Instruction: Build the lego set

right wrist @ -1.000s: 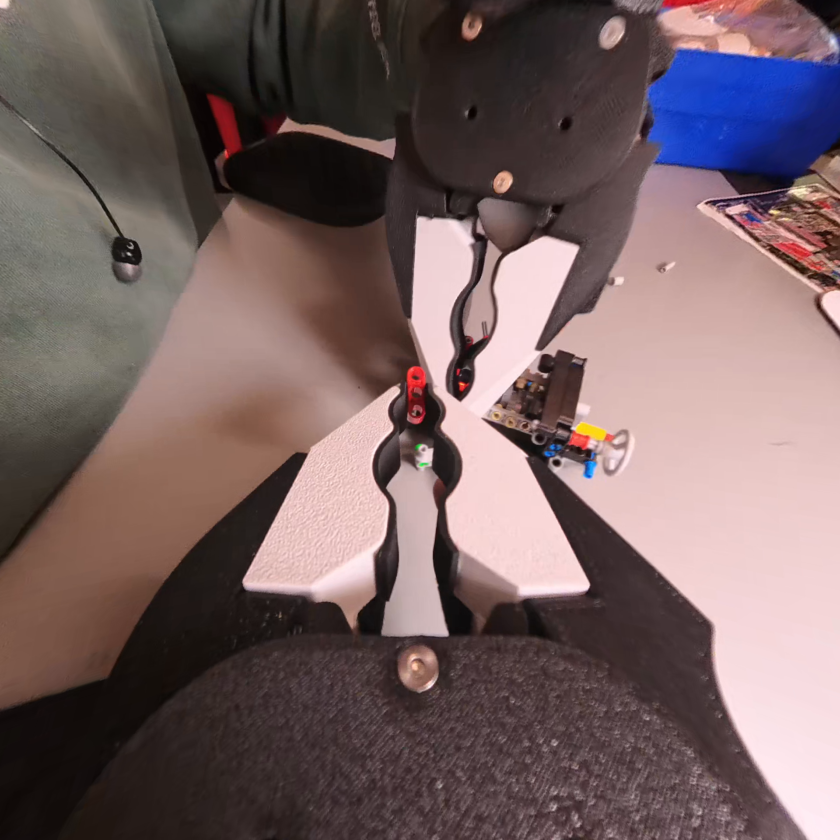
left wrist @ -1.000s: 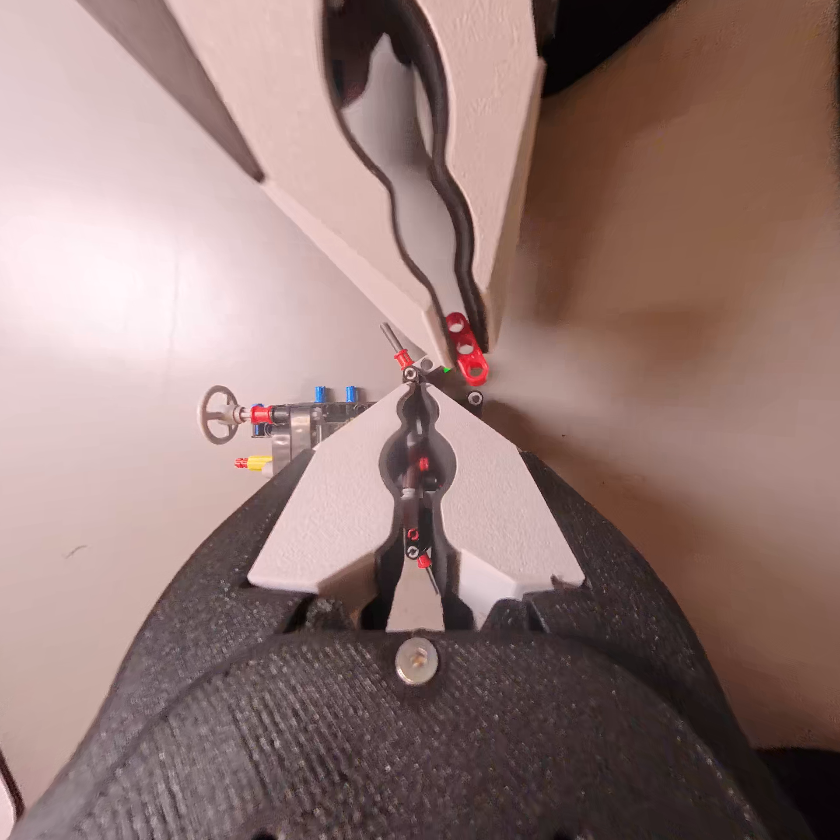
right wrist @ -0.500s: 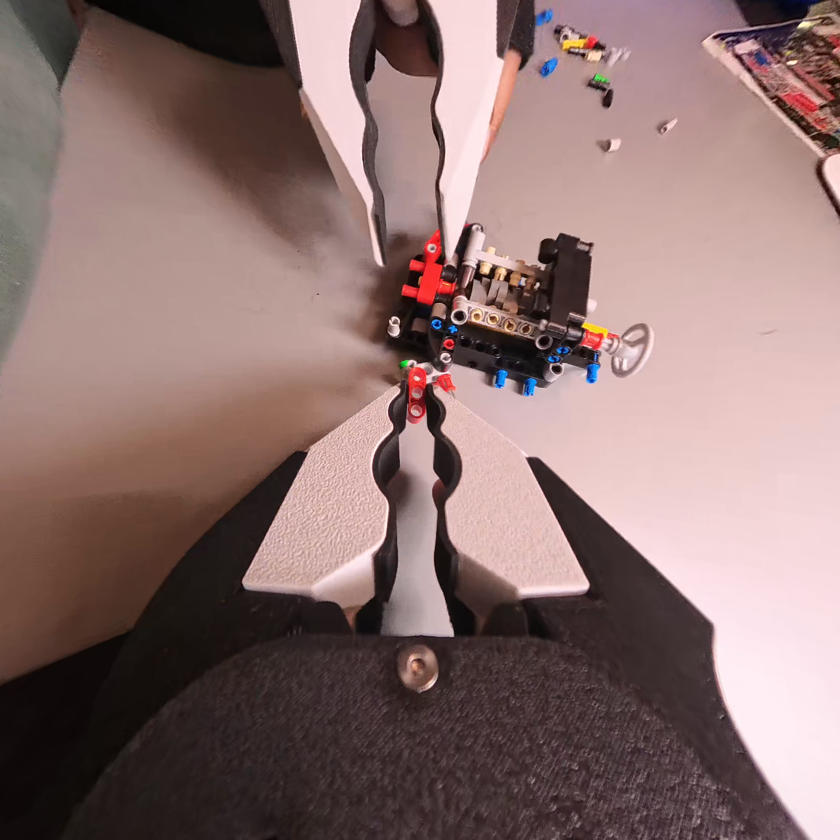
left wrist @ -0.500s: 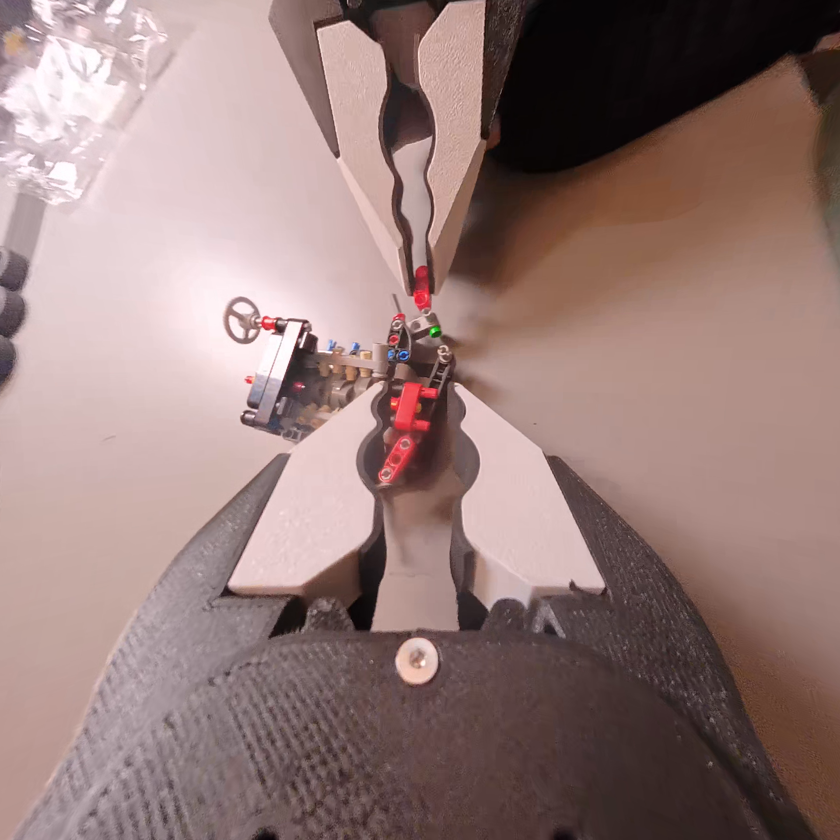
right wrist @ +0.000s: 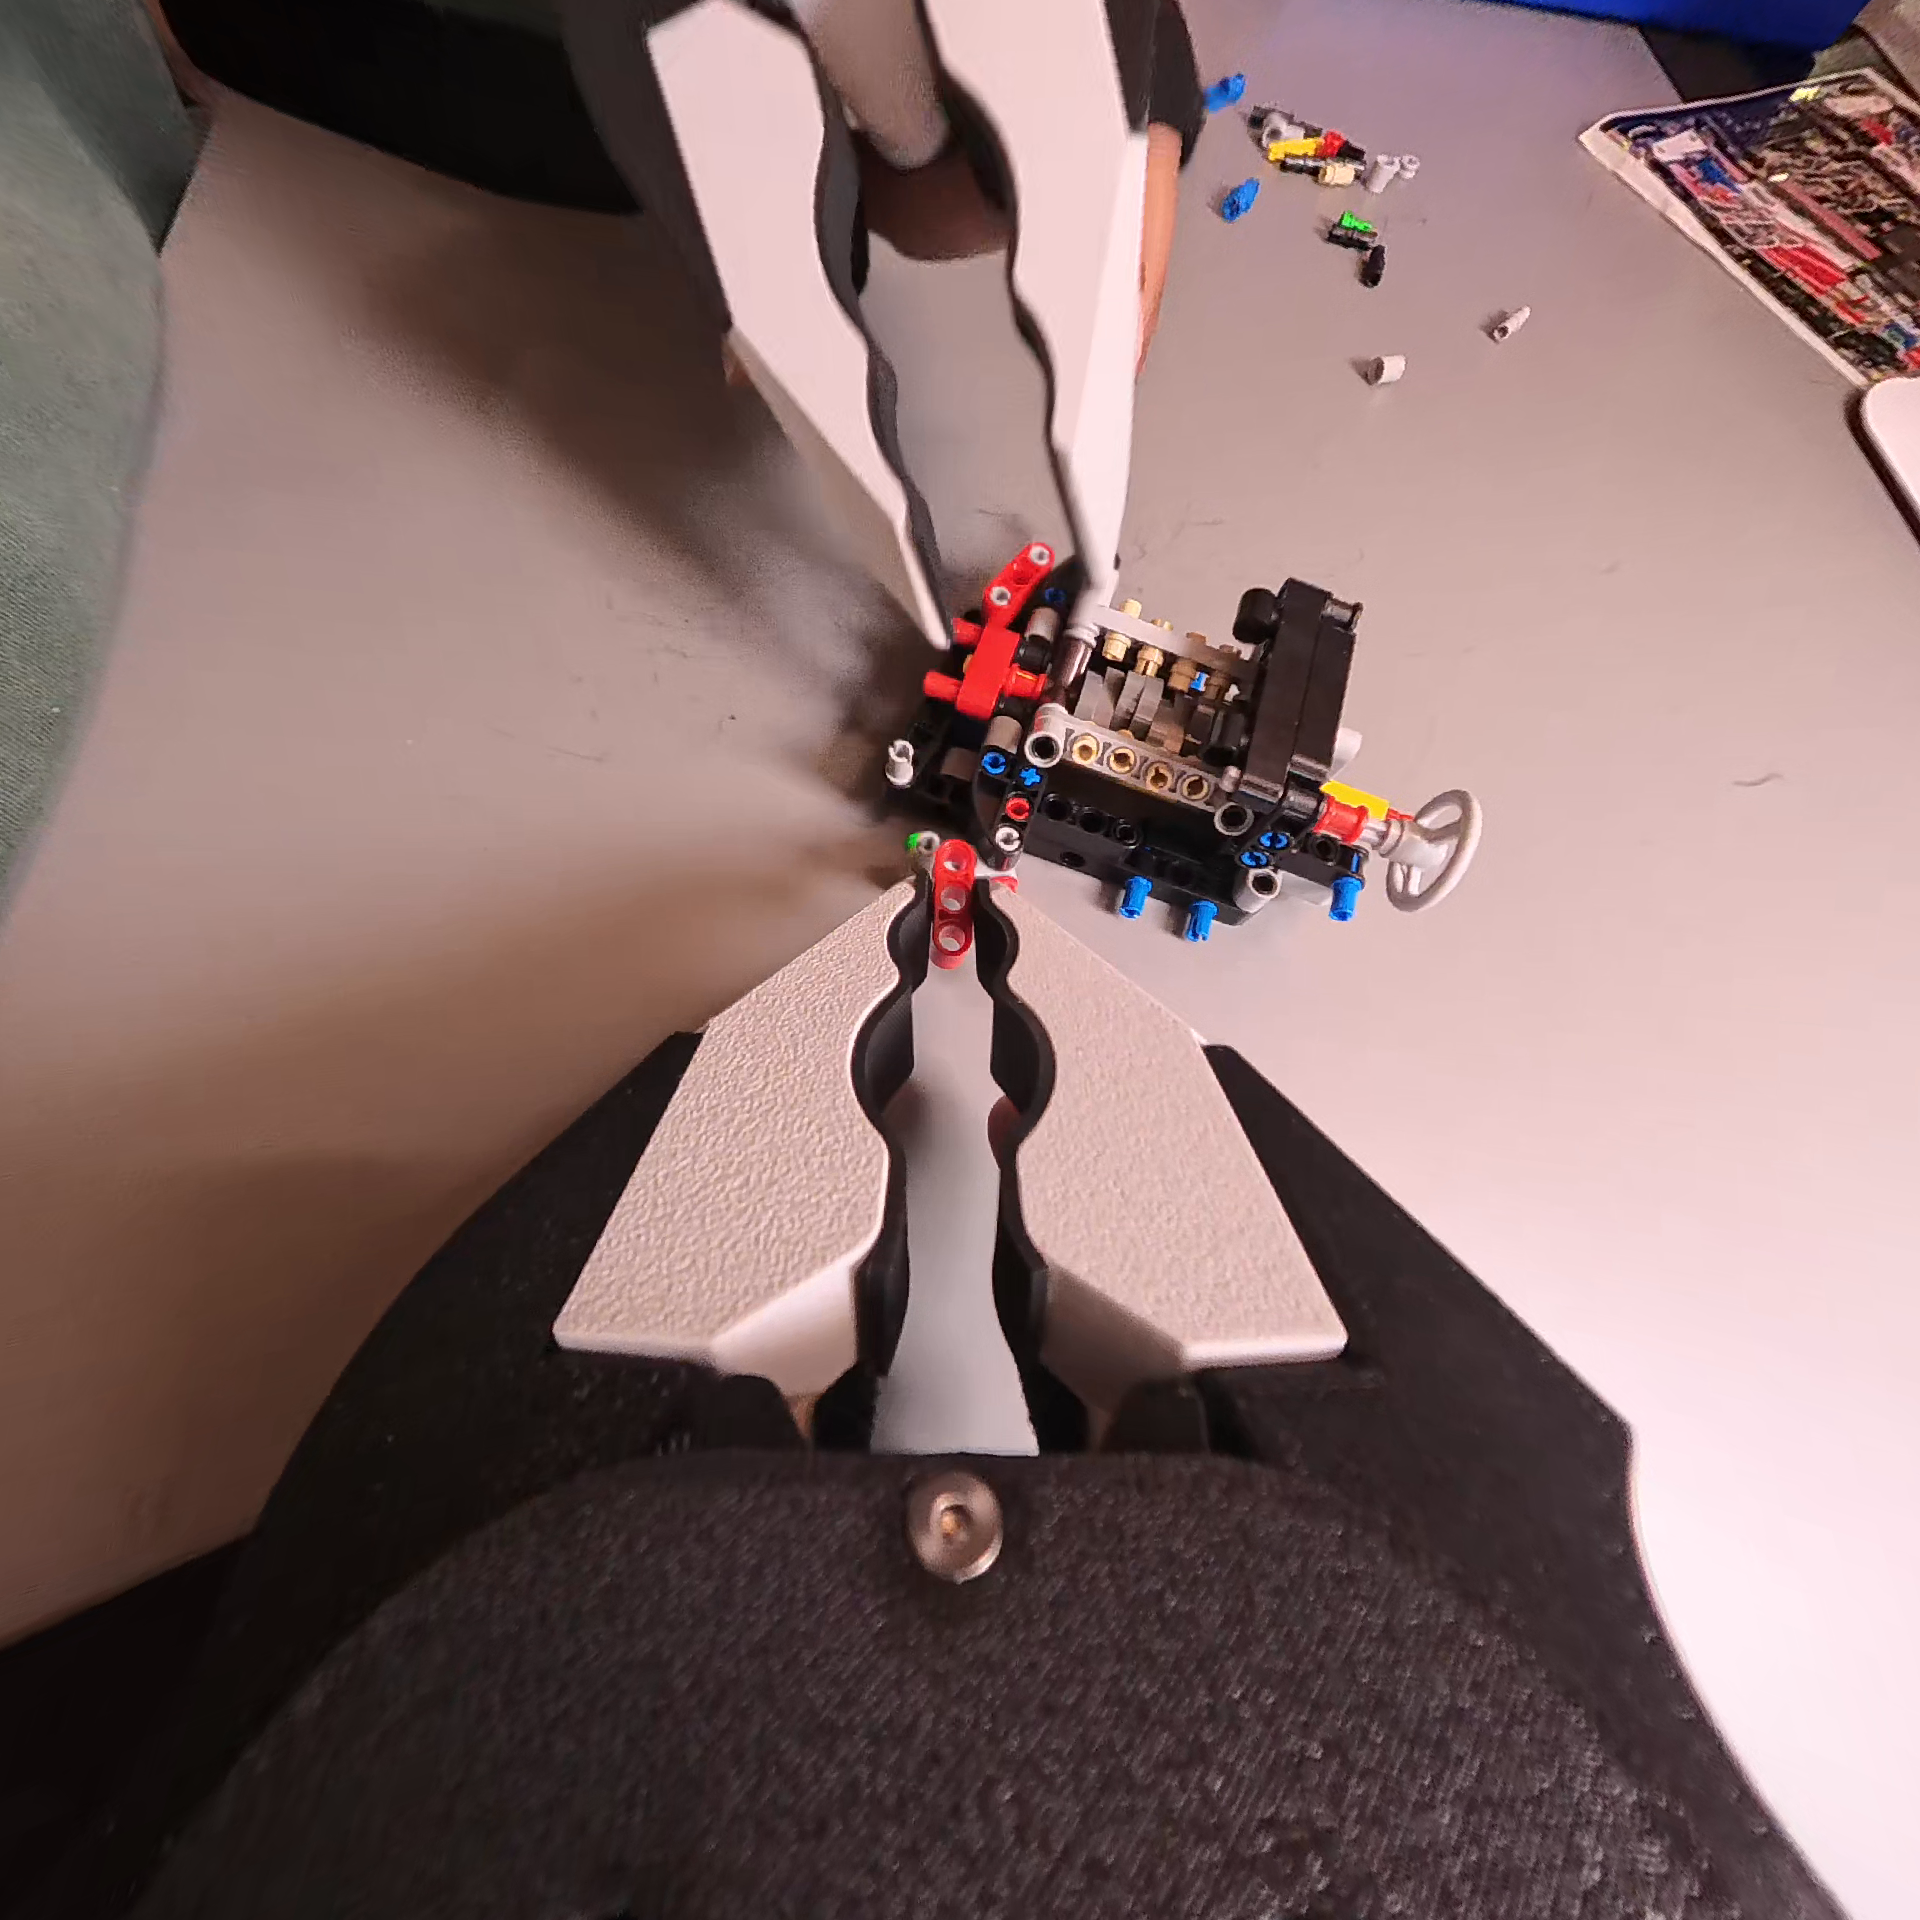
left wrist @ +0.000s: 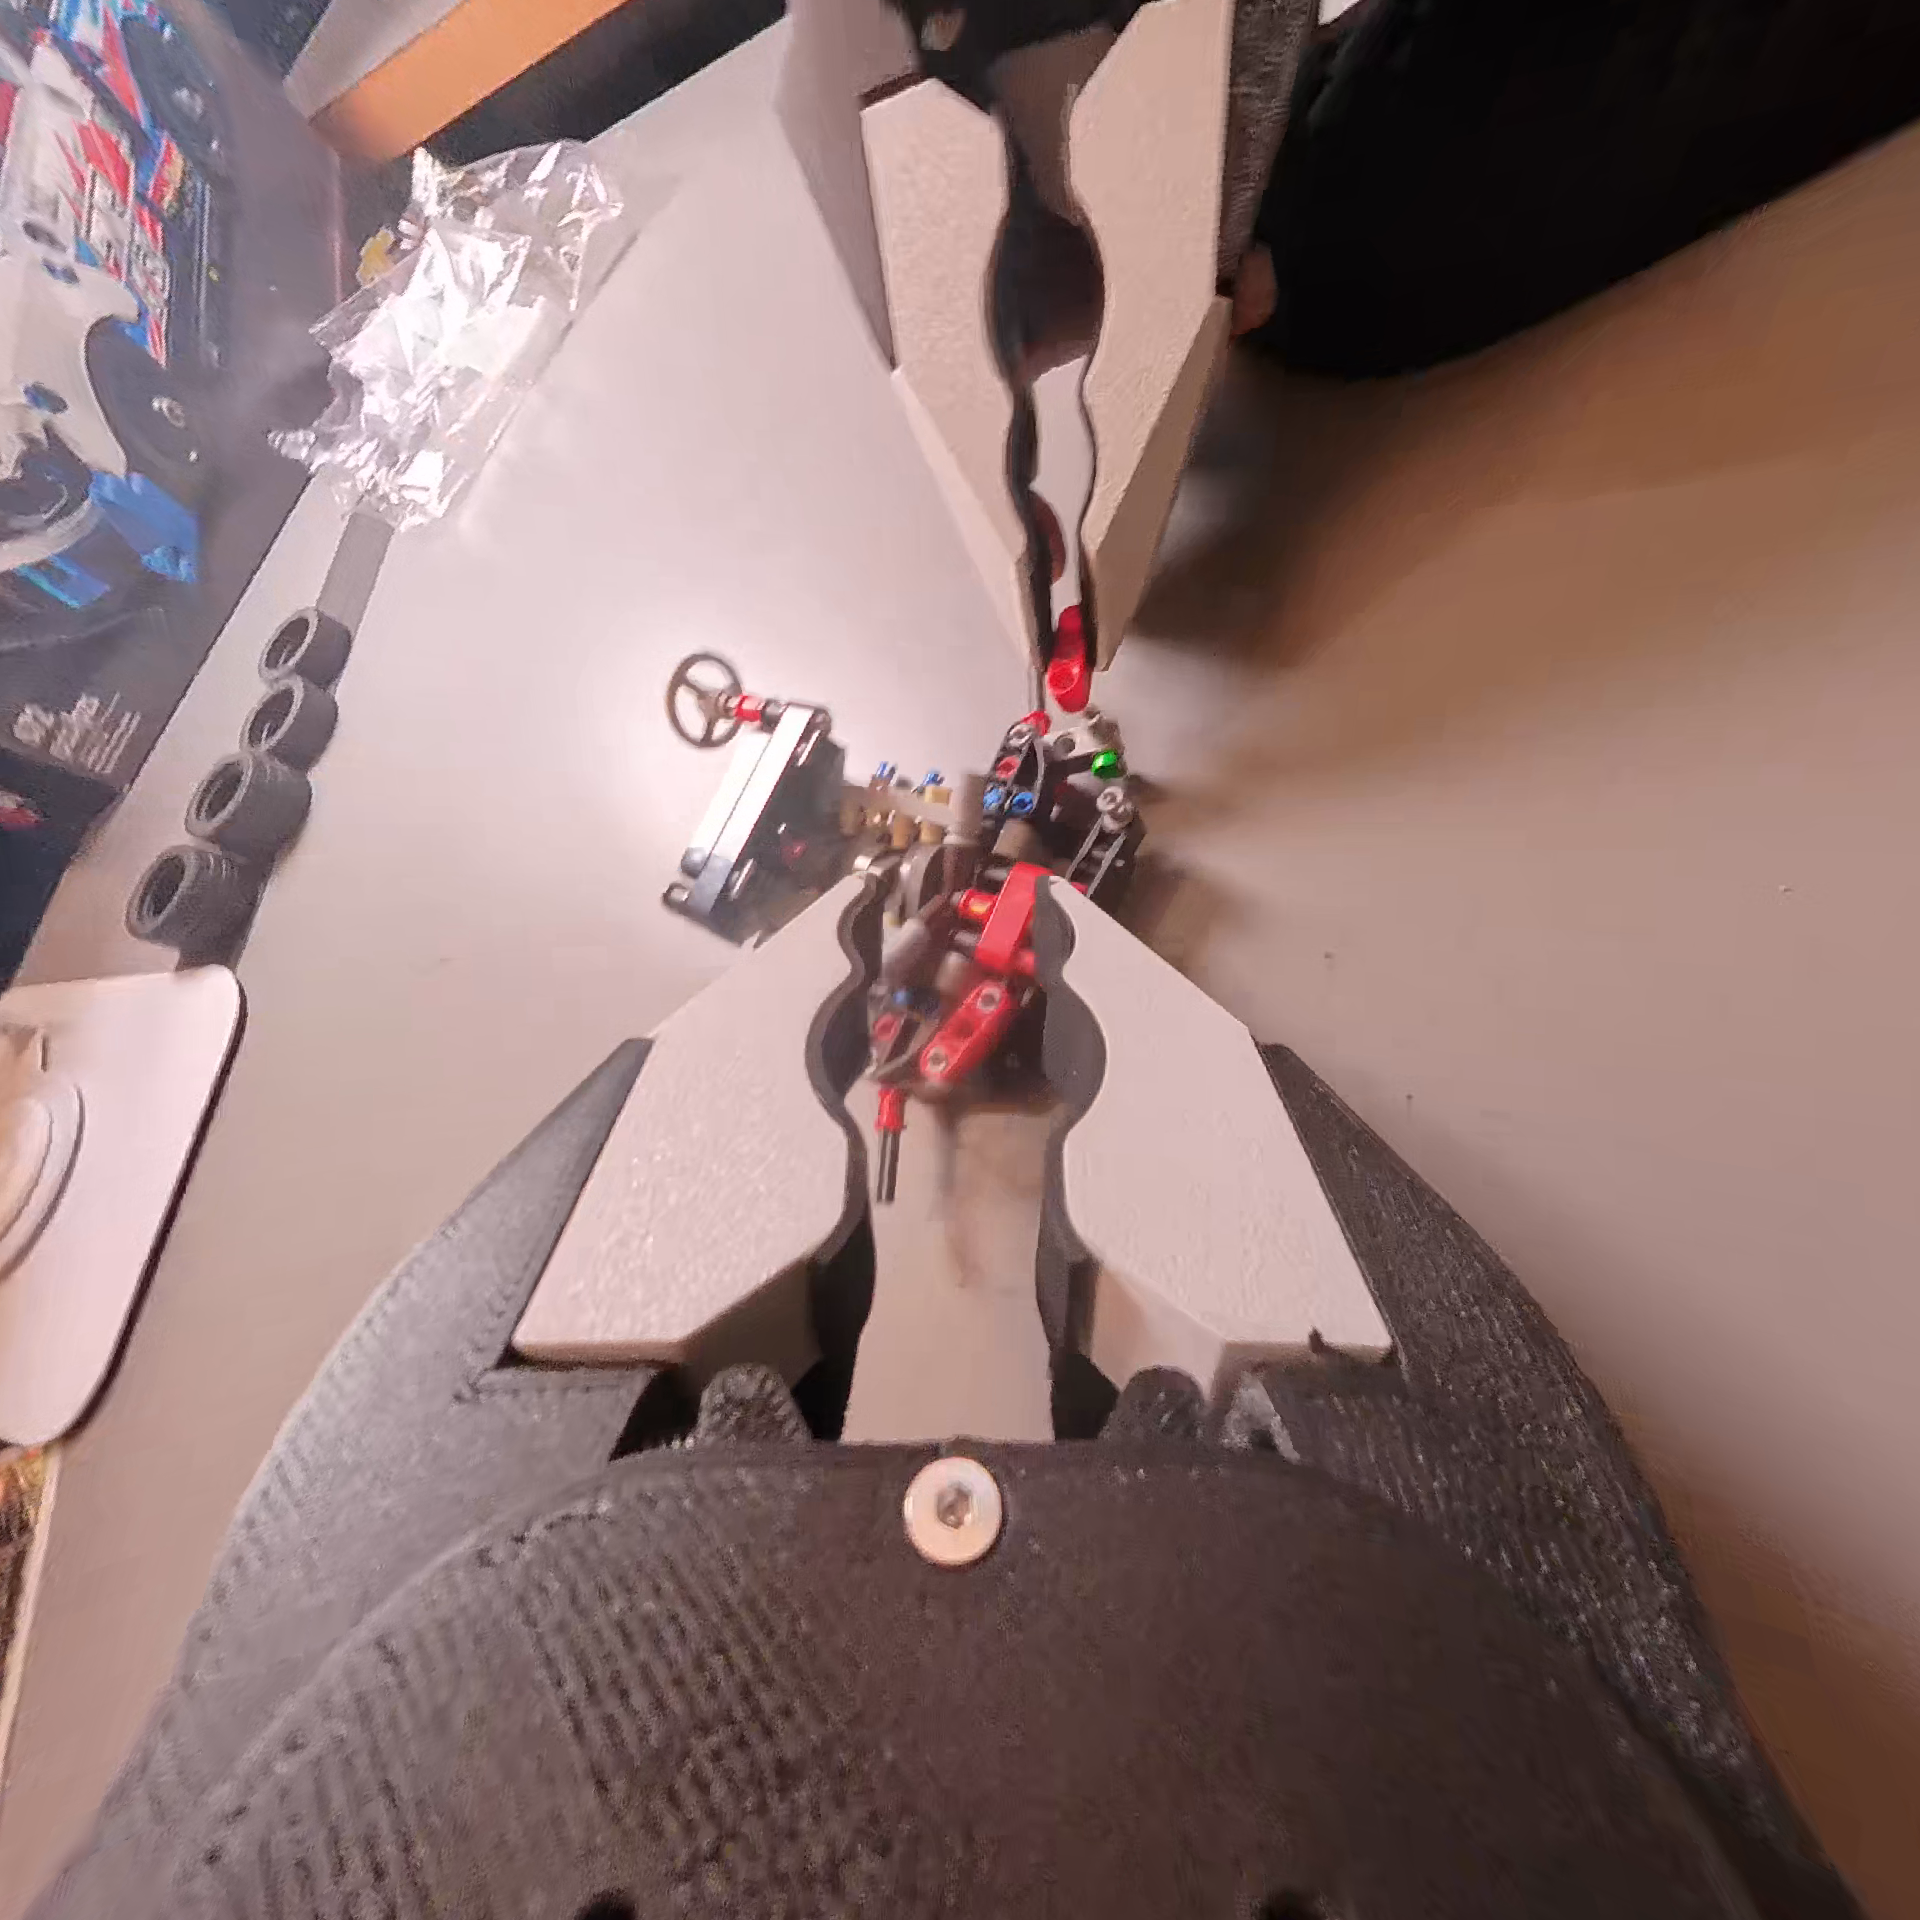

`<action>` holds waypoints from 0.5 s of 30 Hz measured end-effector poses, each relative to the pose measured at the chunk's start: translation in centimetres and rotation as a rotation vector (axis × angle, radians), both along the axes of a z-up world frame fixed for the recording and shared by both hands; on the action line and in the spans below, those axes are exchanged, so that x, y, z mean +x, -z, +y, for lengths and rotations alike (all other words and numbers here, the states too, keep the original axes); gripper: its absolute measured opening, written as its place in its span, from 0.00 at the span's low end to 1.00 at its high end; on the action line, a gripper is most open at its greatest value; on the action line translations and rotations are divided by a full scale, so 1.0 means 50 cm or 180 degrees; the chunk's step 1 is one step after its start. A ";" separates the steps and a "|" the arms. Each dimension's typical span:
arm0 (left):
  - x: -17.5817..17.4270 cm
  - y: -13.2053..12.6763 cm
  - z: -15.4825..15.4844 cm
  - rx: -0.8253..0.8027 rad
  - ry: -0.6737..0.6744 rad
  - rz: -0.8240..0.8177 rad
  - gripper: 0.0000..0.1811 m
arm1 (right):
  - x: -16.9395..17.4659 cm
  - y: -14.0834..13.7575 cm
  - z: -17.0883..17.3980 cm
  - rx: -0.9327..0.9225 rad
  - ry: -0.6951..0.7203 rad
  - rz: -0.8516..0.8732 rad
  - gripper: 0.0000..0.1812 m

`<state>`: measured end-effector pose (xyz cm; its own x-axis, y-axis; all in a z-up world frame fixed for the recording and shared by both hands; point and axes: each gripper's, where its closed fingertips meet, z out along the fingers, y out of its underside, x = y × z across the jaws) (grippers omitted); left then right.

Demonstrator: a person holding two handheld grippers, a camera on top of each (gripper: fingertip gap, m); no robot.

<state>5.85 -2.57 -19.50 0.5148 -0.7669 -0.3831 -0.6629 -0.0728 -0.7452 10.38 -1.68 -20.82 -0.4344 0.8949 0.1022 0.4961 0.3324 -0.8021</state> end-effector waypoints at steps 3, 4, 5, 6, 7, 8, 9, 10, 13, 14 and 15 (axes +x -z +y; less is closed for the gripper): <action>-0.042 0.008 0.000 -0.0215 -0.0205 -0.0105 0.25 | 0.004 0.007 0.005 0.0042 0.0025 -0.0048 0.04; -0.051 0.015 -0.003 -0.0333 -0.0254 -0.0164 0.28 | 0.005 0.009 0.004 0.0043 0.0023 -0.0063 0.04; -0.058 0.026 -0.006 -0.0486 -0.0309 -0.0220 0.32 | 0.006 0.010 0.003 0.0053 0.0021 -0.0080 0.04; -0.062 0.038 -0.008 -0.0617 -0.0357 -0.0264 0.34 | 0.007 0.012 0.001 0.0076 0.0015 -0.0098 0.04; -0.060 0.046 -0.010 -0.0669 -0.0374 -0.0293 0.35 | 0.007 0.015 -0.002 0.0100 0.0003 -0.0117 0.04; -0.057 0.051 -0.011 -0.0654 -0.0373 -0.0286 0.34 | 0.006 0.017 -0.004 0.0125 0.0000 -0.0135 0.04; -0.052 0.057 -0.012 -0.0636 -0.0366 -0.0245 0.34 | 0.006 0.020 -0.006 0.0157 0.0004 -0.0157 0.04; -0.047 0.064 -0.013 -0.0634 -0.0367 -0.0195 0.33 | 0.005 0.022 -0.007 0.0188 0.0014 -0.0170 0.04; -0.044 0.067 -0.001 -0.0574 -0.0534 -0.0182 0.28 | 0.002 0.026 -0.012 0.0207 0.0021 -0.0175 0.04; -0.044 0.067 -0.001 -0.0586 -0.0565 -0.0181 0.28 | 0.001 0.025 -0.012 0.0215 0.0035 -0.0166 0.03; -0.044 0.068 -0.002 -0.0594 -0.0602 -0.0184 0.28 | 0.001 0.025 -0.010 0.0224 0.0055 -0.0158 0.03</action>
